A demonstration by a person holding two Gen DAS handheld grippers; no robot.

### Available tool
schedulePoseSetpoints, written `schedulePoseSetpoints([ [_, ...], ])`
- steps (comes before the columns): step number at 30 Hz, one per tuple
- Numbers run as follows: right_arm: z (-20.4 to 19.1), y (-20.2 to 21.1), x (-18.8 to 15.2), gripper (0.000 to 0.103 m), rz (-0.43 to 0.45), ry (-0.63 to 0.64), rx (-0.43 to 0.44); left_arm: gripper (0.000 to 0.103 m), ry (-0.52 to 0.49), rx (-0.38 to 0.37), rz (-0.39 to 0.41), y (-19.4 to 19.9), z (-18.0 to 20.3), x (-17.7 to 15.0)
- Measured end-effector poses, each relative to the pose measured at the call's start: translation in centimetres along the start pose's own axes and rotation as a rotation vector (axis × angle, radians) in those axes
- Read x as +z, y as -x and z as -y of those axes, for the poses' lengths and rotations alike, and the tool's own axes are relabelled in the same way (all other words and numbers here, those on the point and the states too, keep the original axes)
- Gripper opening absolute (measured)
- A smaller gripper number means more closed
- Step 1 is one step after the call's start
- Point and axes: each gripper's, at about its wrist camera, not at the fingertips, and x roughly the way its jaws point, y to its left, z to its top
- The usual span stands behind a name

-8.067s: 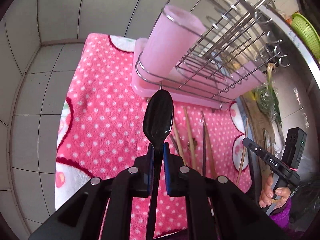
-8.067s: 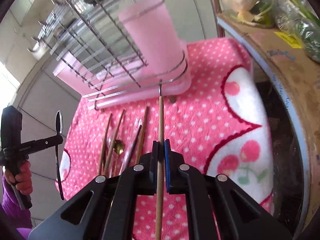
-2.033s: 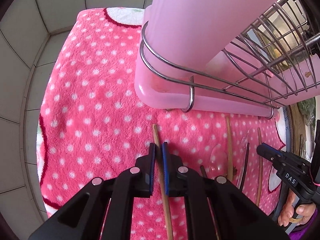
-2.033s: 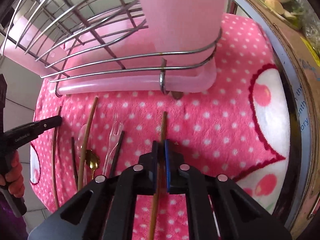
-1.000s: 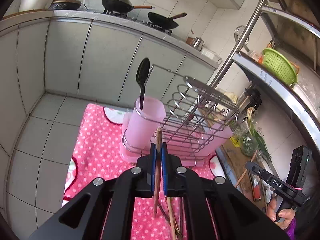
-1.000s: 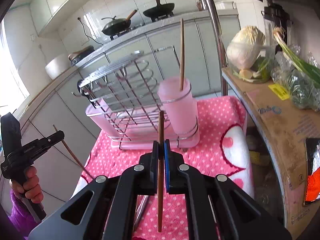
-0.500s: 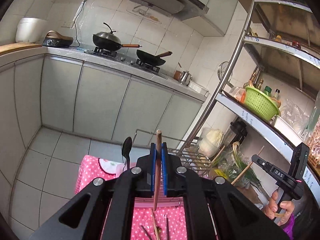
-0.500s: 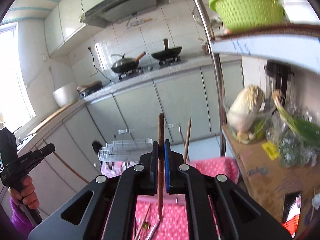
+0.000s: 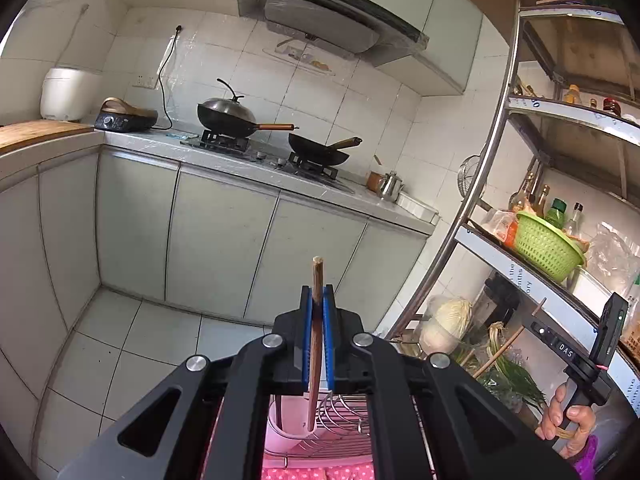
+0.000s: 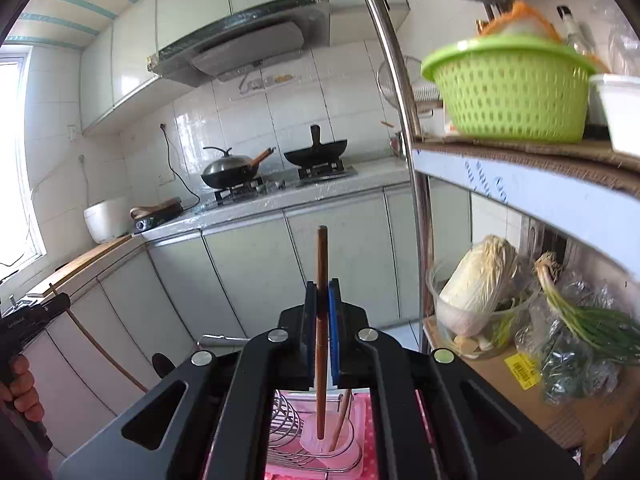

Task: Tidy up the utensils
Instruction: 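Carry the chopstick to the pink cup with the left tool while the right tool carries its chopstick there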

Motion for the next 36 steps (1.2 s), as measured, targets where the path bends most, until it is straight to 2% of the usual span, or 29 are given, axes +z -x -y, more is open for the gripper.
schedulePoseSetpoints([
  [11, 1.5, -4.8, -3.6, 0.006, -0.134, -0.028, -0.015, 0.004, -0.007, 0.038, -0.134, -5.3, -1.5, -3.2],
  [20, 2.0, -6.6, -6.3, 0.006, -0.205, -0.036, -0.028, 0.004, 0.020, 0.084, -0.243, -8.8, -2.8, -6.7],
  [36, 2.0, -7.8, -7.7, 0.006, -0.246, -0.034, -0.041, 0.005, 0.079, 0.100, -0.268, -11.0, -4.5, -7.1],
])
